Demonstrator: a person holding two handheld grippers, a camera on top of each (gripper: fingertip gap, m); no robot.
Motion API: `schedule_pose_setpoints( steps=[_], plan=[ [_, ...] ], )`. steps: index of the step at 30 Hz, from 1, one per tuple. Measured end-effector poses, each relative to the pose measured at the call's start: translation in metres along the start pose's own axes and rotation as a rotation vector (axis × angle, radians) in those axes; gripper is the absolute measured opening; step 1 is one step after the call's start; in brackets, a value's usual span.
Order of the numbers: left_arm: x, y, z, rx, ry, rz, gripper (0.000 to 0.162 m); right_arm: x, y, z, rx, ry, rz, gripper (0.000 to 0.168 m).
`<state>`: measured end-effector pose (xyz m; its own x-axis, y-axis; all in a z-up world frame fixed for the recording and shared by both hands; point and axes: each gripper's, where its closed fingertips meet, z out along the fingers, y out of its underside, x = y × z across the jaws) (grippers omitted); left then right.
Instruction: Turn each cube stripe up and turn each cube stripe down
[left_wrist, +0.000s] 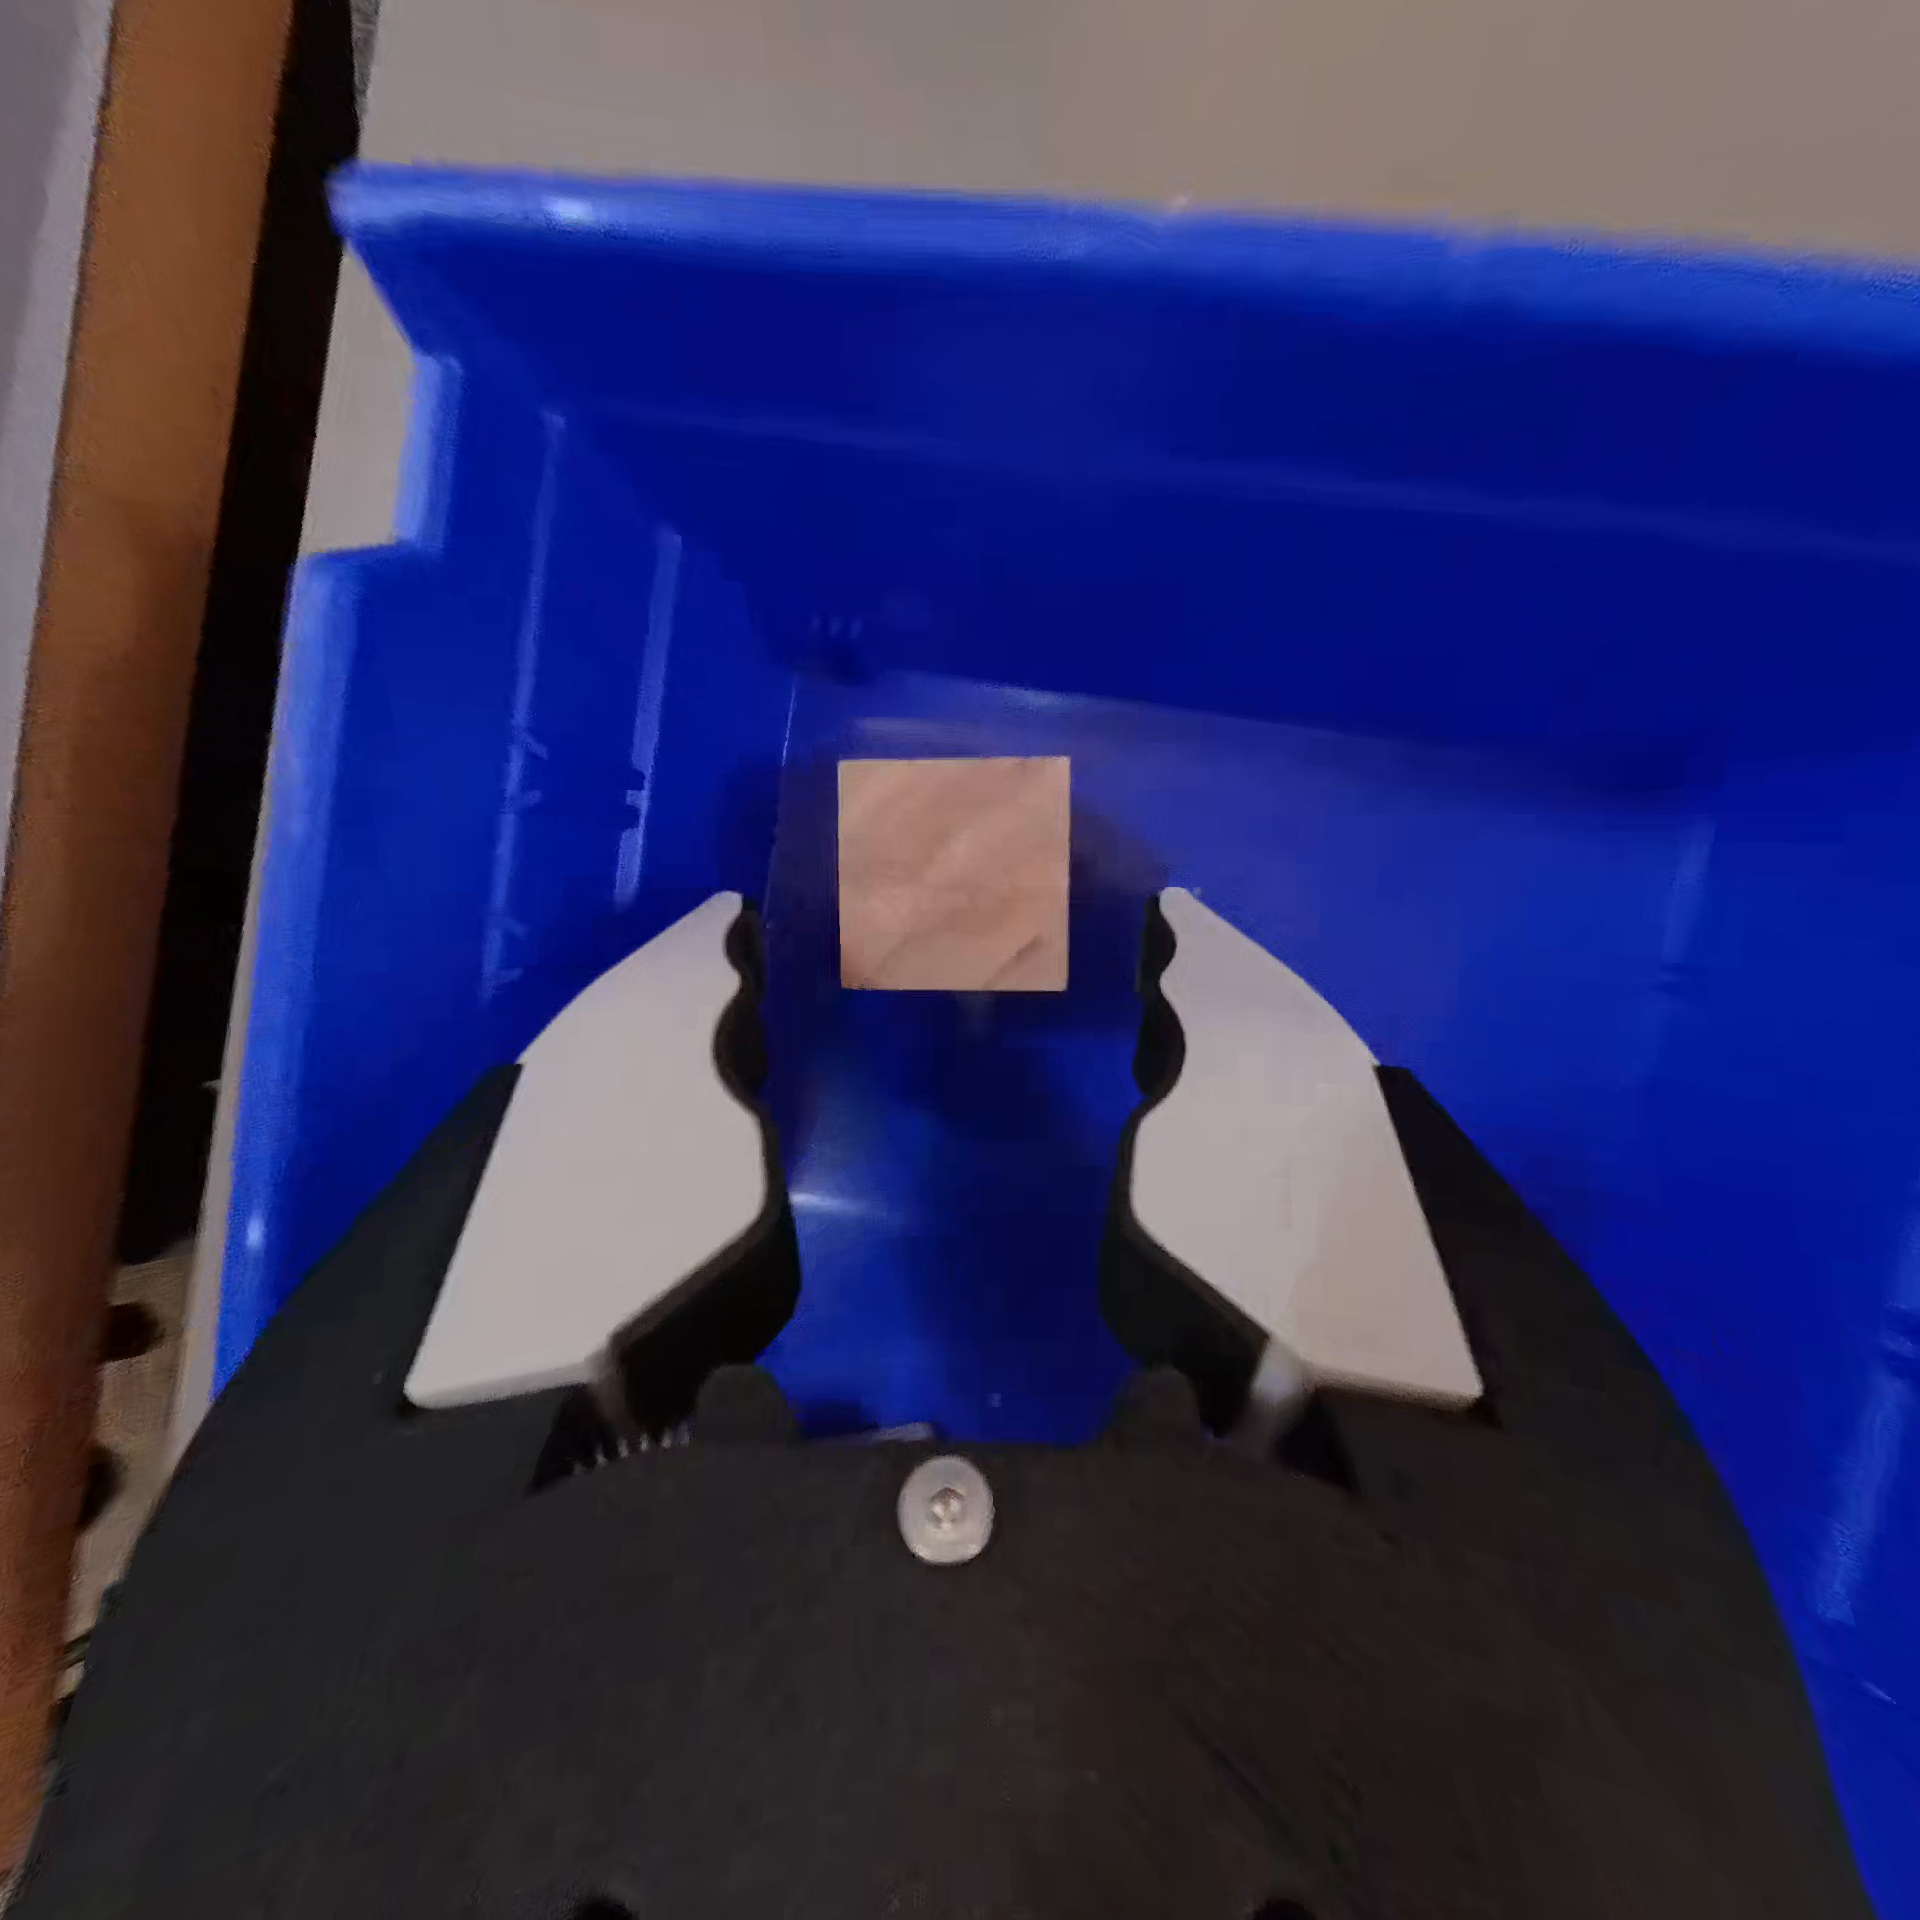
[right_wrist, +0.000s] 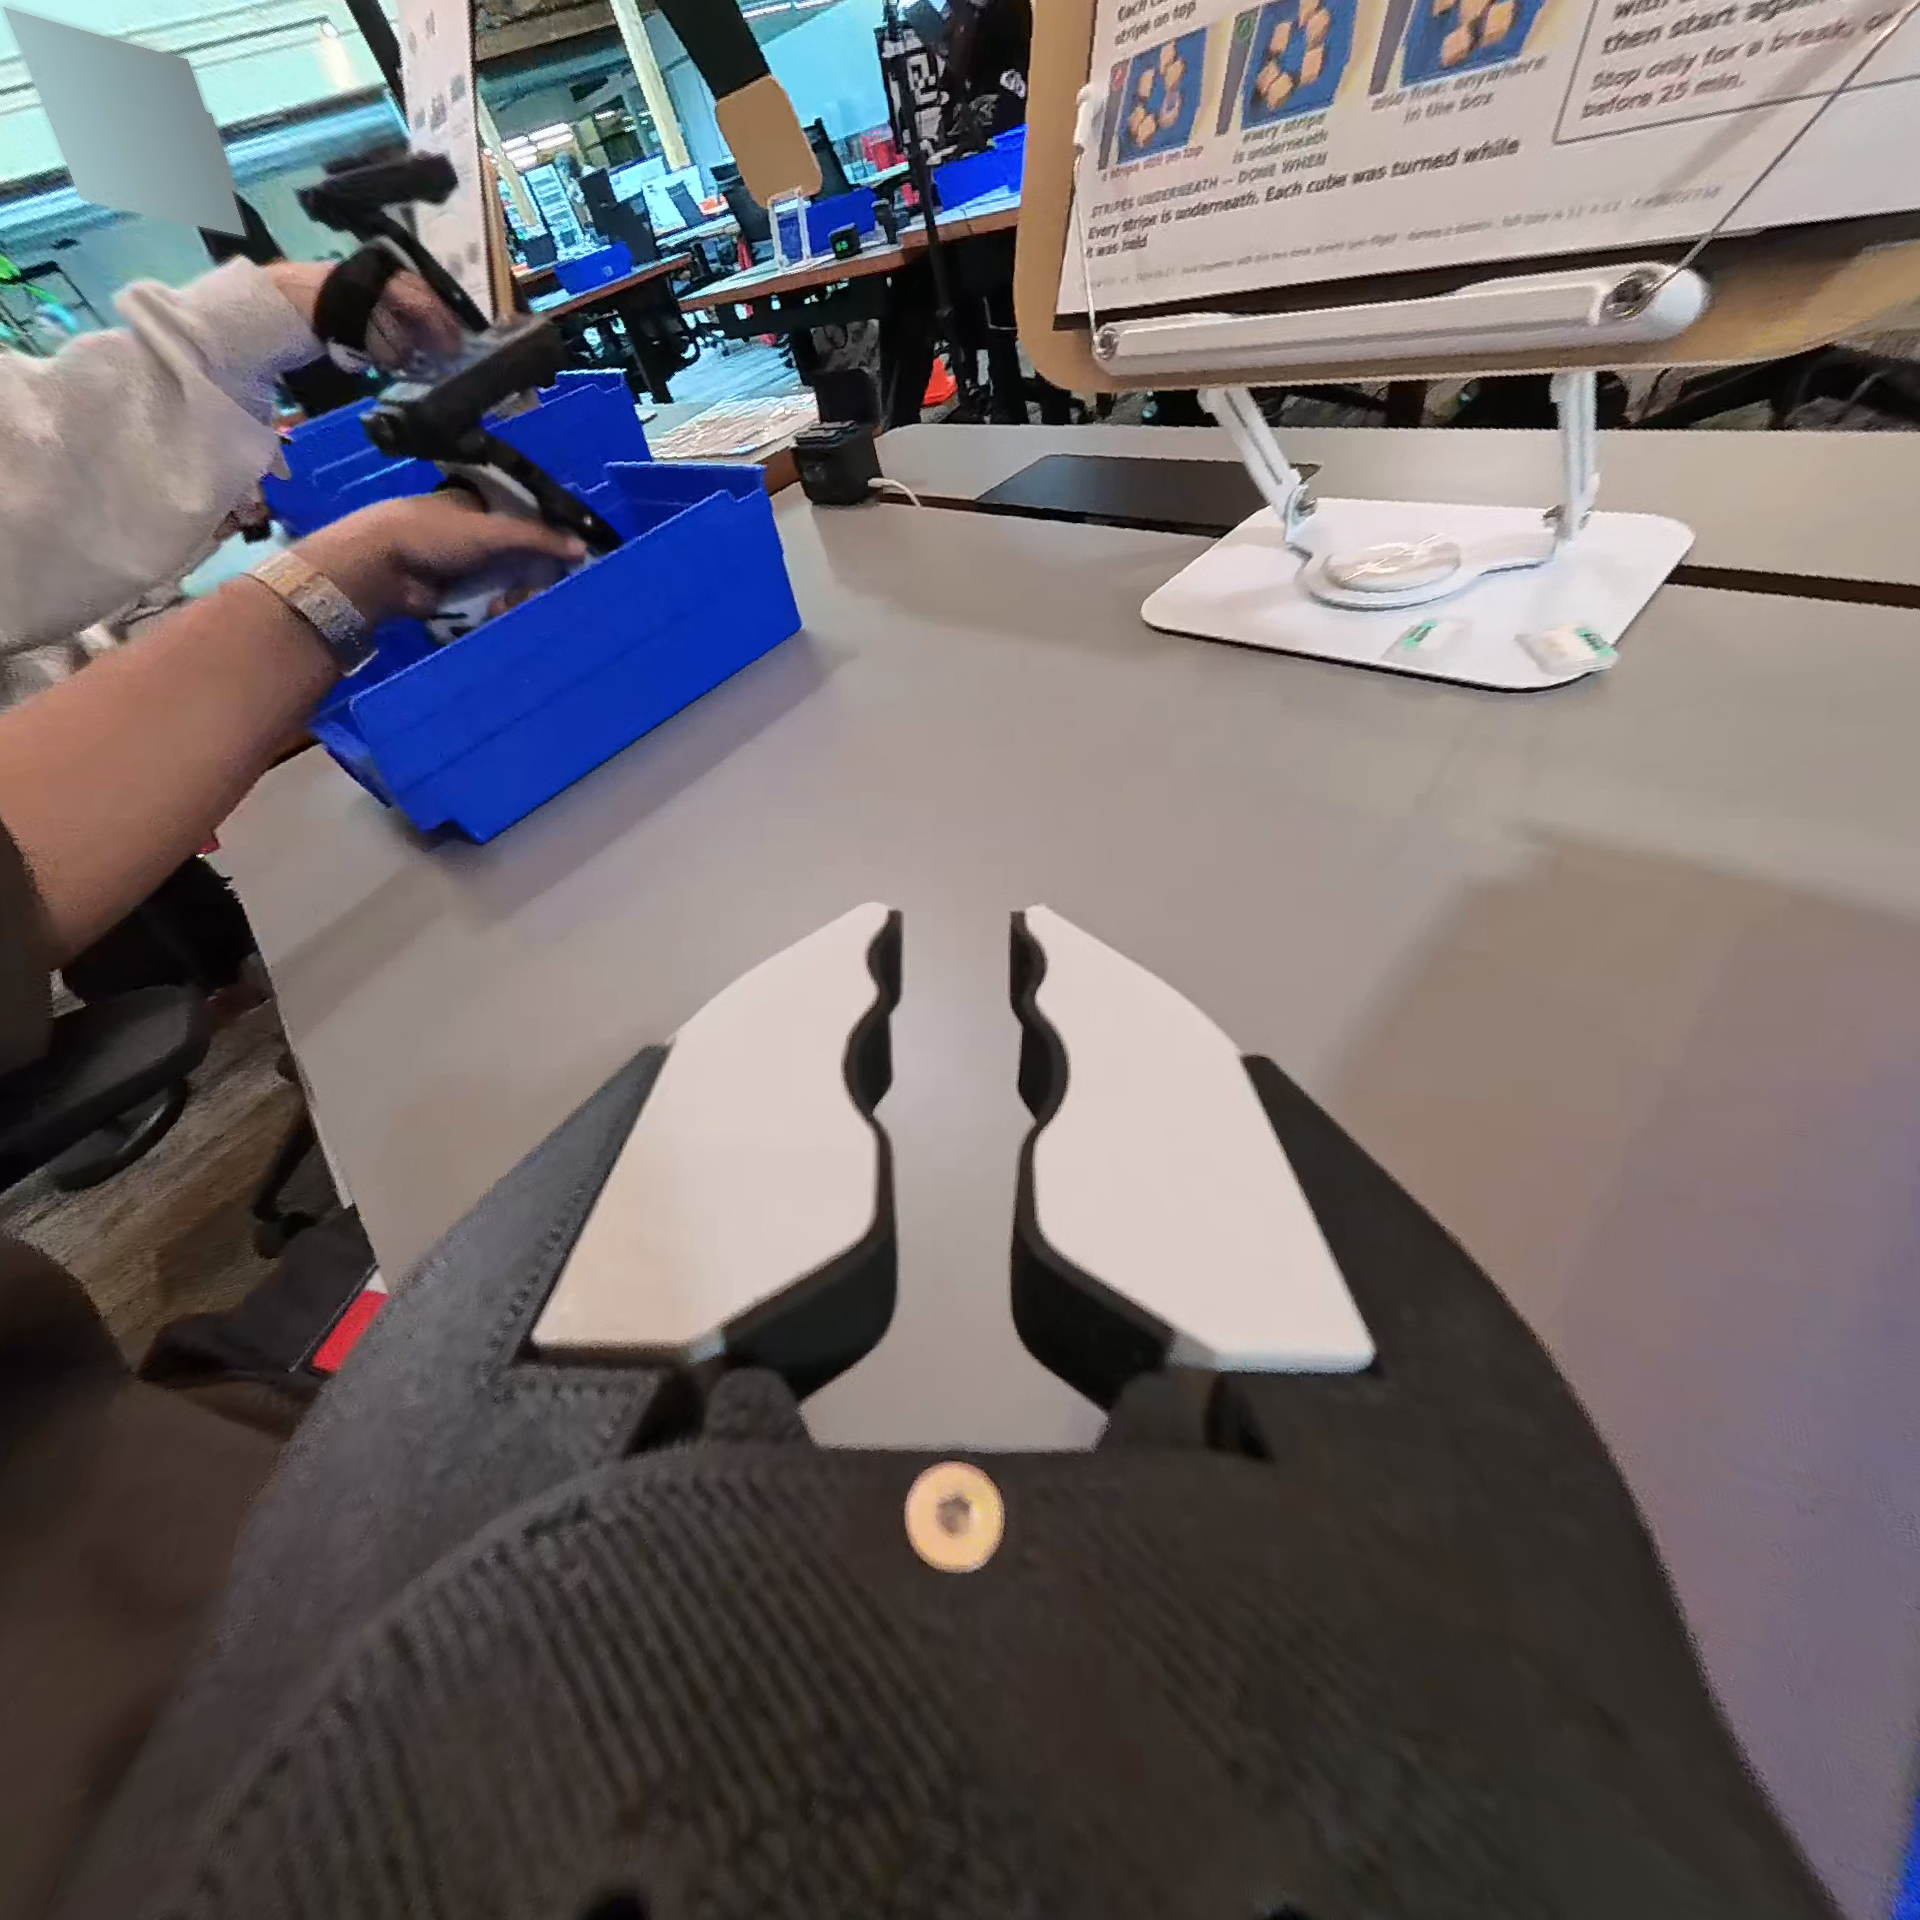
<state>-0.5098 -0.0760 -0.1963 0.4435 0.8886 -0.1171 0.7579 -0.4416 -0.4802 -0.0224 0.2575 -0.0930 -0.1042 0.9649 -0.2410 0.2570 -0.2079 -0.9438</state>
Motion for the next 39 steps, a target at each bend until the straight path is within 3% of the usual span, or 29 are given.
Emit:
schedule_pose_setpoints(
  steps=[2, 3, 5, 10, 13, 17, 20, 25, 28, 31, 39],
  plan=[
    [-0.001, 0.008, 0.011, -0.037, -0.030, 0.049, 0.068, 0.003, -0.001, -0.001, 0.002, 0.013, 0.002, 0.019],
    [0.000, 0.009, 0.013, -0.033, -0.024, 0.051, 0.053, 0.004, -0.001, -0.001, 0.004, 0.014, 0.008, 0.018],
    [0.003, 0.001, 0.007, 0.040, 0.023, 0.004, 0.047, 0.005, -0.003, -0.001, 0.009, 0.008, 0.022, 0.018],
    [0.044, -0.036, -0.062, 0.380, 0.273, -0.013, 0.046, 0.000, -0.003, 0.008, 0.010, -0.027, 0.042, 0.018],
    [0.099, -0.047, -0.126, 0.552, 0.580, -0.024, 0.046, -0.012, -0.002, 0.018, 0.018, -0.086, 0.085, 0.018],
    [0.193, -0.032, -0.232, 0.644, 1.210, -0.078, 0.045, -0.031, -0.001, 0.024, 0.048, -0.159, 0.164, 0.024],
    [0.252, -0.004, -0.299, 0.567, 1.670, -0.163, 0.045, -0.044, -0.005, 0.022, 0.119, -0.216, 0.275, 0.035],
    [0.347, 0.065, -0.329, 0.351, 1.998, -0.162, 0.045, -0.054, -0.017, 0.015, 0.217, -0.276, 0.366, 0.062],
    [0.382, 0.100, -0.327, 0.213, 2.118, -0.252, 0.045, -0.057, -0.023, 0.011, 0.267, -0.278, 0.366, 0.071],
    [0.404, 0.125, -0.315, 0.158, 2.125, -0.301, 0.045, -0.059, -0.026, 0.010, 0.300, -0.288, 0.438, 0.069],
    [0.430, 0.157, -0.323, 0.174, 2.092, -0.154, 0.045, -0.067, -0.017, 0.018, 0.326, -0.395, 0.788, 0.060]
  ],
)
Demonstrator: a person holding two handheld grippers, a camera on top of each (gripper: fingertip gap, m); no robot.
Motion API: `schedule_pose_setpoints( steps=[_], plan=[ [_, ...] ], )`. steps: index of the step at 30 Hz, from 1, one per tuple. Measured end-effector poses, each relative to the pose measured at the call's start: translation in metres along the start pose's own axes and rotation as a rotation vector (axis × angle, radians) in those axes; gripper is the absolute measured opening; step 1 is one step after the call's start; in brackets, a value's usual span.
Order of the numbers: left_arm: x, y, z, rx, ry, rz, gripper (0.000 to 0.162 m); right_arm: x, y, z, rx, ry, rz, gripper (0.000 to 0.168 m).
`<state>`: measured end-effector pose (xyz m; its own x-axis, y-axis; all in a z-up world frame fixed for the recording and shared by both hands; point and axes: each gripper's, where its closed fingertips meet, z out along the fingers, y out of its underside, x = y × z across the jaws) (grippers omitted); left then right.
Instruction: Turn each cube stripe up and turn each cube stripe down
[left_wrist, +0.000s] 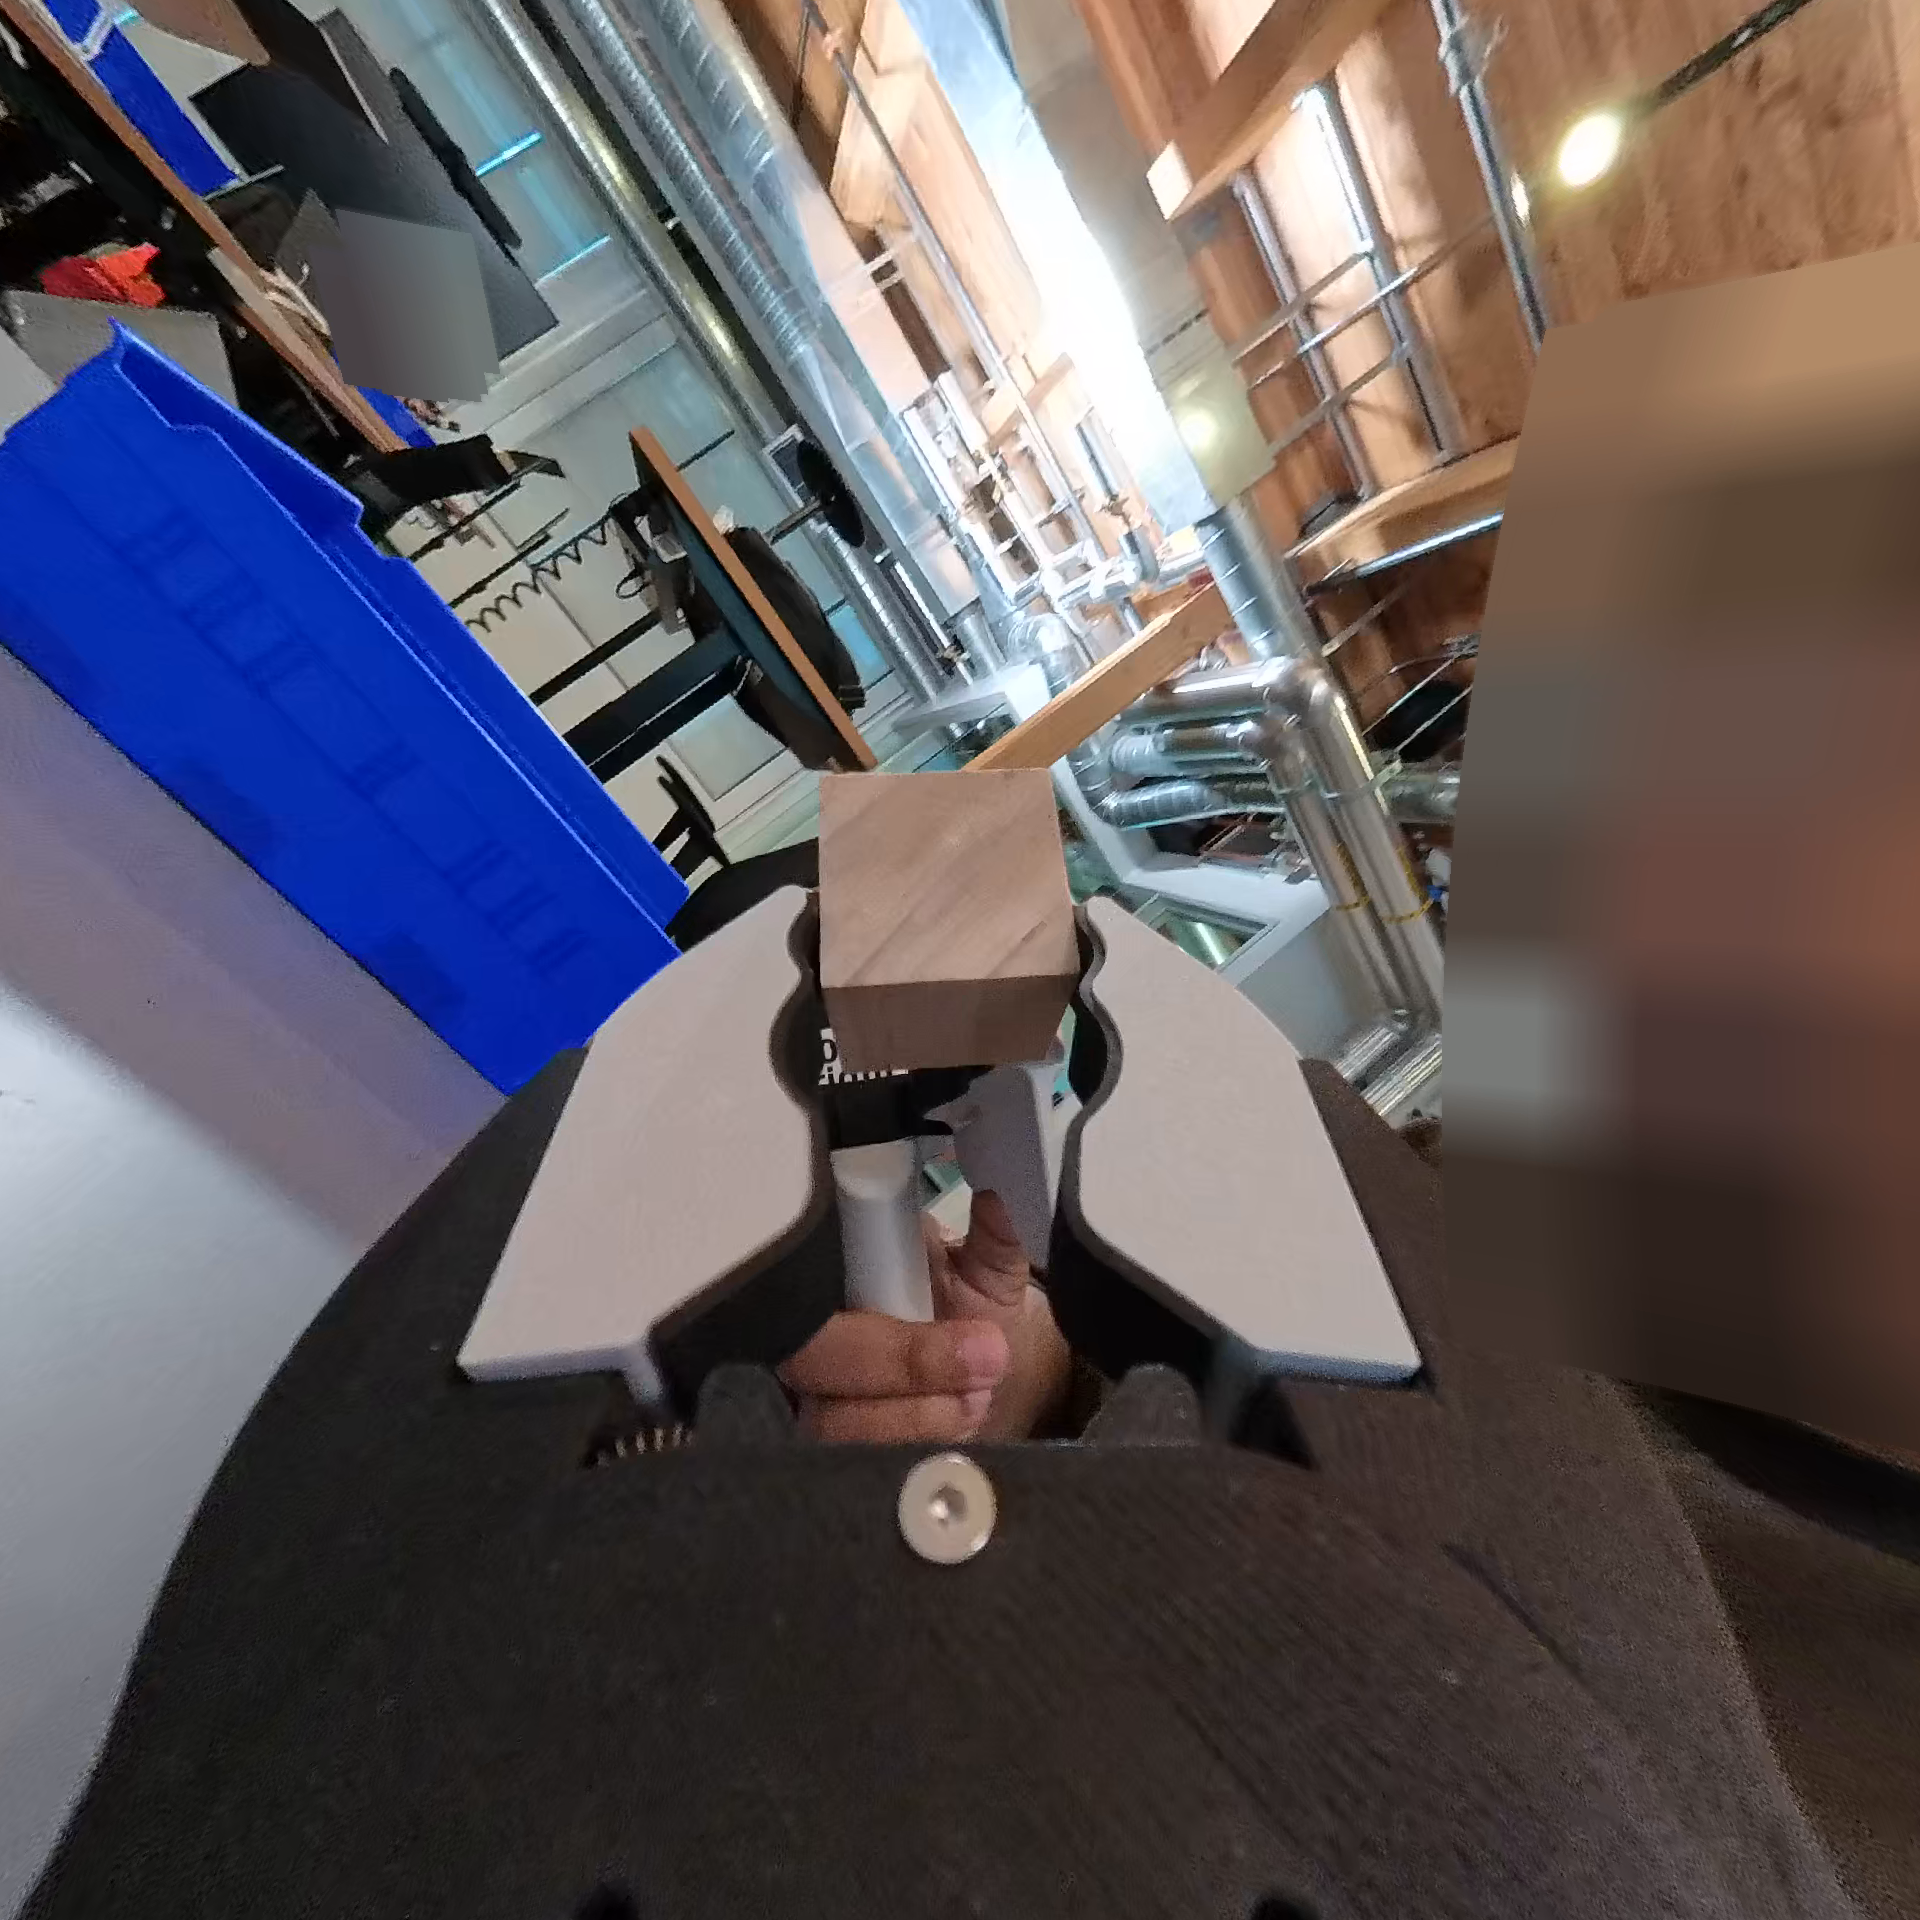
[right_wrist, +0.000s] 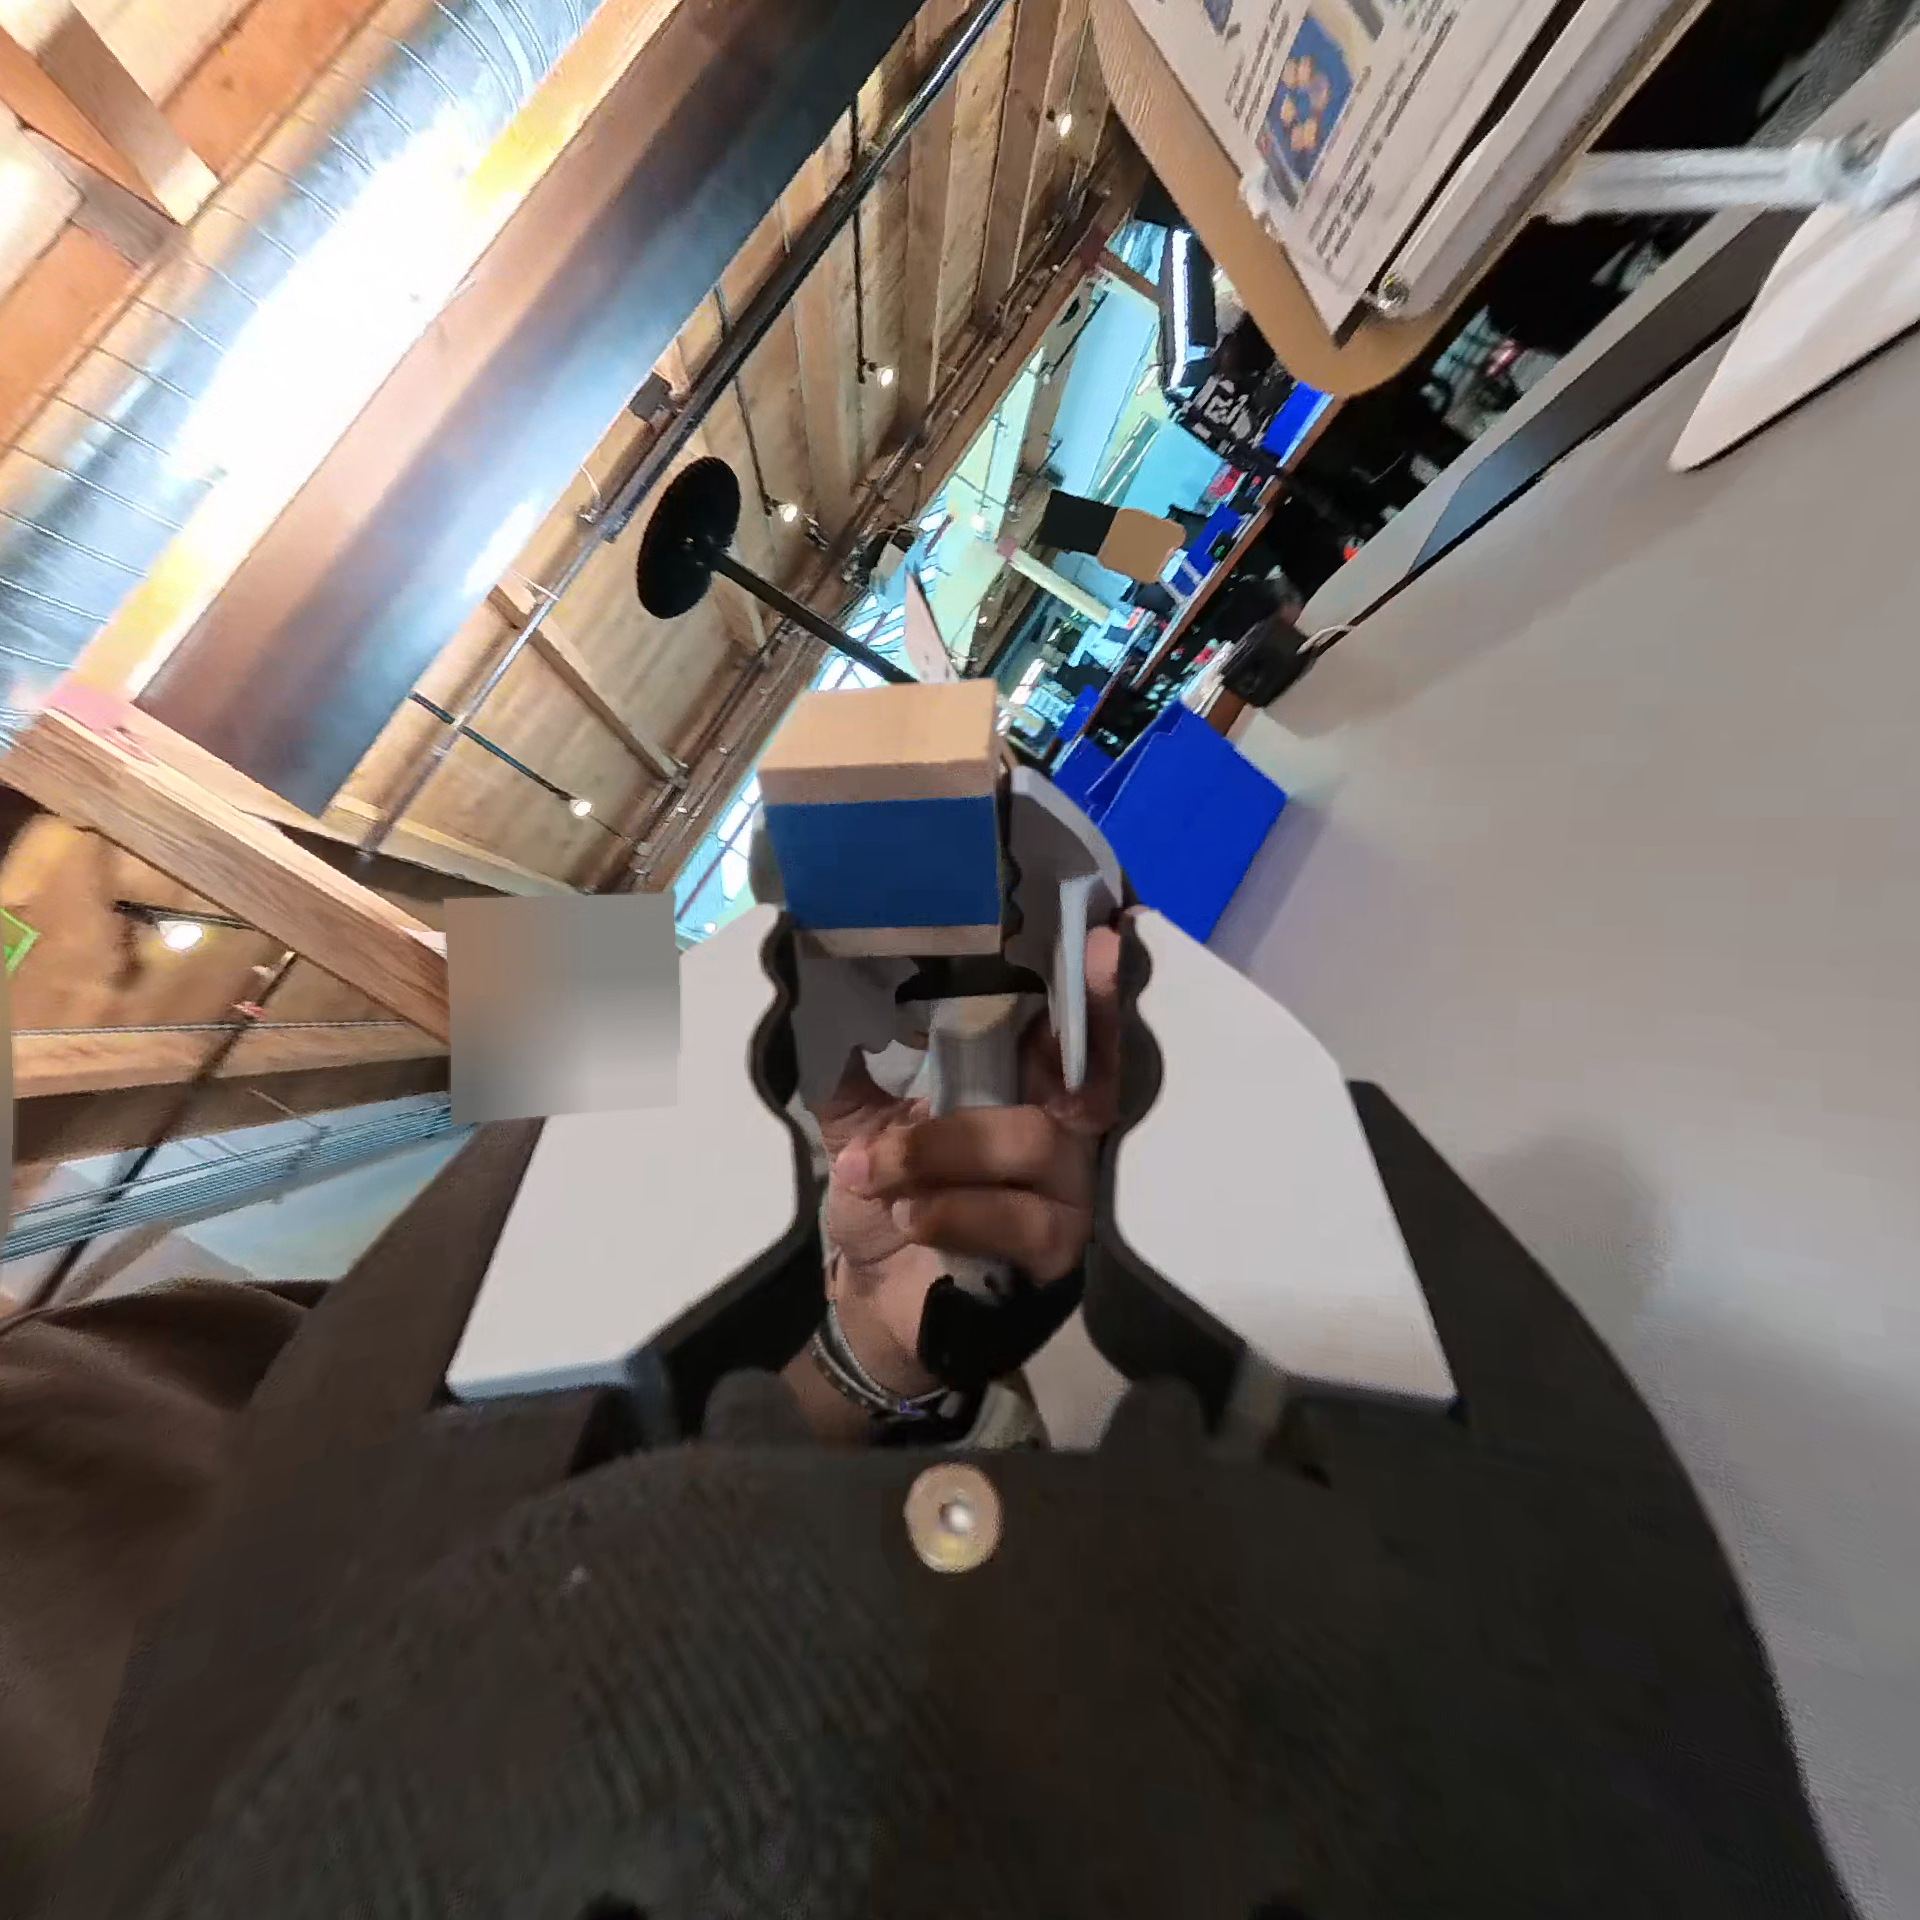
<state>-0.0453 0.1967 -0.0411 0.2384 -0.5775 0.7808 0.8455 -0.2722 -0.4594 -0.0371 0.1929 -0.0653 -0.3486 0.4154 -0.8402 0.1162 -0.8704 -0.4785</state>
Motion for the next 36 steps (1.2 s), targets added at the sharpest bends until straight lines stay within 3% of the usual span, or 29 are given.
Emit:
schedule_pose_setpoints(
  steps=[2, 5, 15, 22, 26, 30, 33, 36],
  plan=[
    [-0.001, 0.006, 0.005, -0.013, -0.020, 0.006, 0.044, -0.003, 0.004, 0.001, -0.007, -0.025, -0.001, 0.059],
    [-0.003, 0.012, 0.009, -0.024, -0.046, 0.026, 0.045, -0.012, 0.002, 0.000, -0.008, -0.069, -0.035, 0.042],
    [0.001, 0.021, 0.010, -0.067, -0.019, 0.002, 0.046, -0.018, -0.009, -0.008, -0.009, -0.044, -0.195, 0.041],
    [-0.003, 0.002, -0.006, 0.000, -0.031, -0.066, 0.045, -0.020, -0.056, -0.028, 0.060, 0.047, -0.396, 0.041],
    [-0.005, 0.001, -0.021, -0.010, -0.085, -0.028, 0.046, -0.009, -0.127, -0.058, 0.082, 0.298, -0.658, 0.042],
    [-0.007, 0.009, -0.033, -0.048, -0.137, -0.029, 0.046, 0.032, -0.202, -0.104, -0.019, 0.735, -0.878, 0.042],
    [-0.007, 0.015, -0.035, -0.067, -0.142, -0.033, 0.046, 0.089, -0.243, -0.153, -0.151, 1.075, -0.887, 0.042],
    [-0.012, 0.024, -0.034, -0.125, -0.176, -0.004, 0.046, 0.147, -0.256, -0.194, -0.333, 1.280, -0.778, 0.043]
  ],
)
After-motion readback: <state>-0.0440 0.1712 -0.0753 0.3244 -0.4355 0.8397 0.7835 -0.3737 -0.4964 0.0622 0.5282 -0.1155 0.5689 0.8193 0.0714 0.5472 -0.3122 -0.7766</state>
